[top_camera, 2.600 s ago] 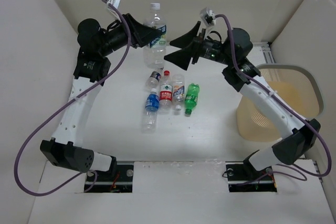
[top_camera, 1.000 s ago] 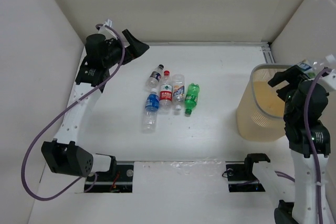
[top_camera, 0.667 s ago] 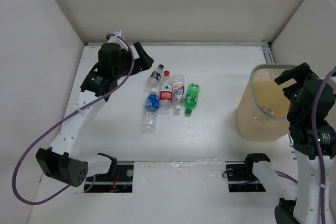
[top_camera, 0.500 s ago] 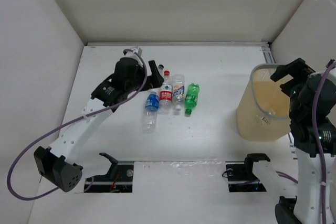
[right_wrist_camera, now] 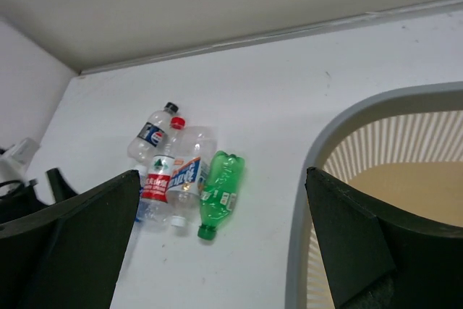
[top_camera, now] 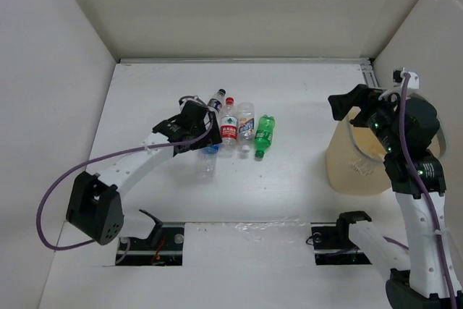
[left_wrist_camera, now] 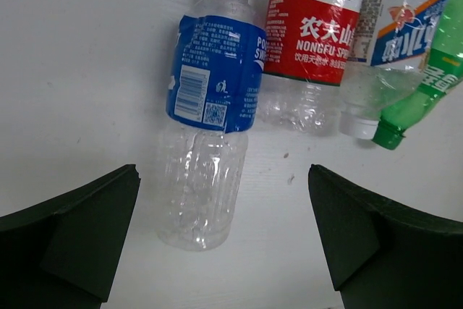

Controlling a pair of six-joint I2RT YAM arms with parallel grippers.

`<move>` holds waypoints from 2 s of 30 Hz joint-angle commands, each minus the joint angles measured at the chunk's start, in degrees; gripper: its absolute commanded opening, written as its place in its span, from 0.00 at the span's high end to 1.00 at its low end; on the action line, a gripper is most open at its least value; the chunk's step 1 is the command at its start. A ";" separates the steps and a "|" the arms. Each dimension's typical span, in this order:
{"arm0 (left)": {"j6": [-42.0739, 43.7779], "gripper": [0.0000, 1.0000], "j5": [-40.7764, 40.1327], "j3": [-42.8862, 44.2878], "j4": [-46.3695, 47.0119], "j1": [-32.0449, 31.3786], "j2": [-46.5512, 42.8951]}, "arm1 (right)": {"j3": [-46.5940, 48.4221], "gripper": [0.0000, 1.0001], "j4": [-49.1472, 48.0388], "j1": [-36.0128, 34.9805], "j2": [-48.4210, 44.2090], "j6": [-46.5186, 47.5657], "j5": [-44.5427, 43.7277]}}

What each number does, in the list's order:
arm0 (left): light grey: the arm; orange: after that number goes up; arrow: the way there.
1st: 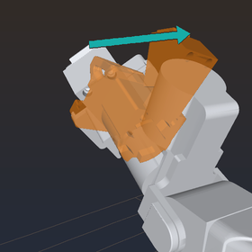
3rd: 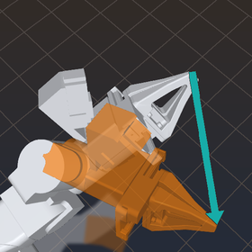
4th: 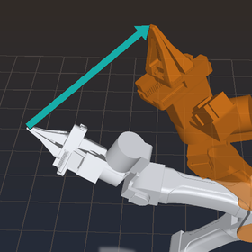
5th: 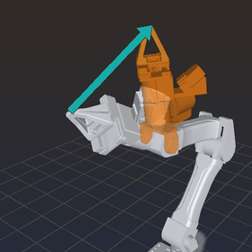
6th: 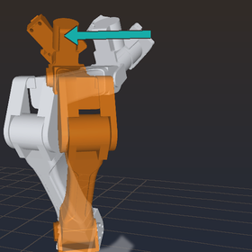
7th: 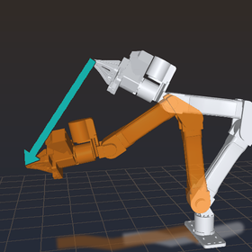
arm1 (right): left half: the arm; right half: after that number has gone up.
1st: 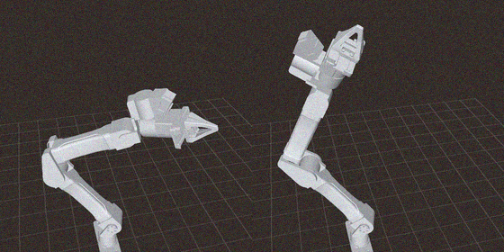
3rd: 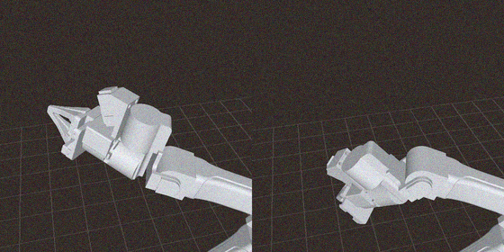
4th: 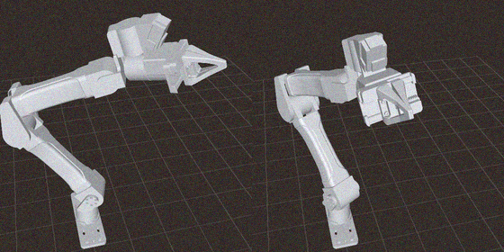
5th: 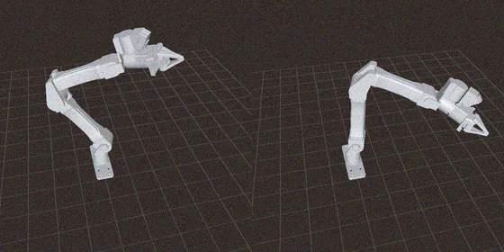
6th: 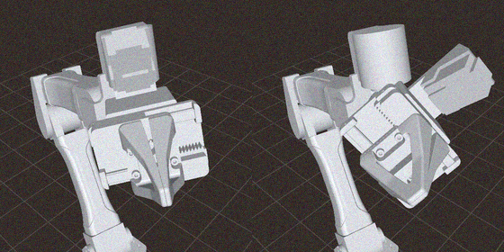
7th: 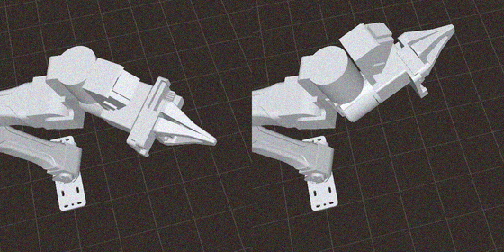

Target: Put the plastic bottles in the bin

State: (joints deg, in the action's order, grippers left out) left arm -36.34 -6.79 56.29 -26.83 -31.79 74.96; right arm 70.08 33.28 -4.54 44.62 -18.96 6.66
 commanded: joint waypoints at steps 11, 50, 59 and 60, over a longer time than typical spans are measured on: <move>-3.91 0.00 -4.81 -0.93 10.92 2.52 14.51 | -2.76 0.00 -10.51 -4.25 -1.38 1.82 9.16; 8.38 1.00 -2.20 26.22 22.42 -10.75 -11.59 | -1.88 0.00 -35.10 -22.09 13.72 0.07 35.35; 11.46 1.00 13.01 29.05 33.67 -10.75 -9.30 | 0.49 0.00 -49.97 -29.12 19.89 -6.52 40.37; 11.46 1.00 14.33 28.18 34.73 -10.75 -9.83 | 1.01 0.00 -50.67 -29.13 20.85 -6.53 39.76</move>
State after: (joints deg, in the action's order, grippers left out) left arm -27.11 0.14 83.61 -0.84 -42.39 66.24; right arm 67.42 -7.03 -32.42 64.99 -23.05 44.53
